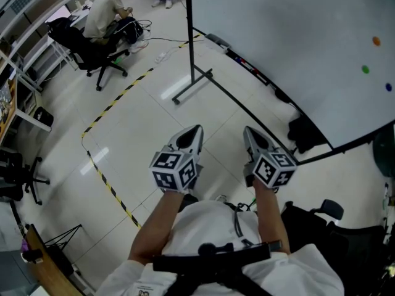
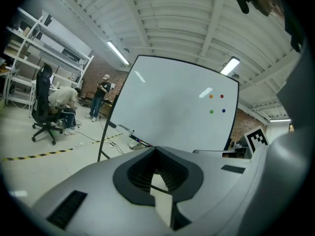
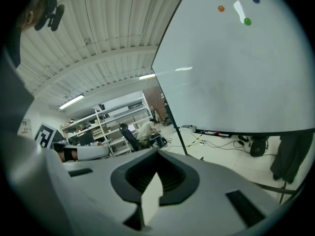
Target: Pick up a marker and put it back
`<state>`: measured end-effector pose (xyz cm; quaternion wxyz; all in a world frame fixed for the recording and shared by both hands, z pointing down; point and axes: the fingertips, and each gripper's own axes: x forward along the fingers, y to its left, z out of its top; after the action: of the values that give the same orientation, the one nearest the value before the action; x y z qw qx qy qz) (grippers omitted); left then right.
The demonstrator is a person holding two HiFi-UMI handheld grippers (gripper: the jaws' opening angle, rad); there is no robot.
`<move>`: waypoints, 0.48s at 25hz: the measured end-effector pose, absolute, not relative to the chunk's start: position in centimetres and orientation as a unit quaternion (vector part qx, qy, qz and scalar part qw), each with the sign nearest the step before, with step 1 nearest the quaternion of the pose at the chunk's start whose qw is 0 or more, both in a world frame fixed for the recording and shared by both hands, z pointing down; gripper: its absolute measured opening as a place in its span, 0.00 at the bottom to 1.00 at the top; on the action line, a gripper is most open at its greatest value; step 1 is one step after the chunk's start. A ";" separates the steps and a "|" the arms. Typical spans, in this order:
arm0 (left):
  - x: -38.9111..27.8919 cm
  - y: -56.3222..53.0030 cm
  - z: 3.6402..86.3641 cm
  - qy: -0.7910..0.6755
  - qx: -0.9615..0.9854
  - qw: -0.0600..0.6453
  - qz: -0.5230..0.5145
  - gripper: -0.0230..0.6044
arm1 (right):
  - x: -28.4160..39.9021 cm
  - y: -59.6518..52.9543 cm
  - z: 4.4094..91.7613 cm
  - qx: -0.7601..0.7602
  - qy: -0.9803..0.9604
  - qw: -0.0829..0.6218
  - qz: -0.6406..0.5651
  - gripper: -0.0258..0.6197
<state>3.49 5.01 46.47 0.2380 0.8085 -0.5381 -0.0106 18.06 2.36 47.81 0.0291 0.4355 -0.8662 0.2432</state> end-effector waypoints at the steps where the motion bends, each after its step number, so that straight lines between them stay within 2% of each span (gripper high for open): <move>1: 3.5 4.9 46.4 -0.539 0.808 0.238 -0.010 0.03 | 18.1 2.2 47.8 0.435 -0.867 0.029 0.243 0.04; 12: 3.4 4.1 46.4 -0.541 0.807 0.238 -0.012 0.03 | 17.9 1.2 47.7 0.433 -0.868 0.028 0.243 0.04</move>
<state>3.37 4.09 46.36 0.2378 0.8068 -0.5408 -0.0120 17.93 1.21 47.71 0.0282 0.4328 -0.8675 0.2434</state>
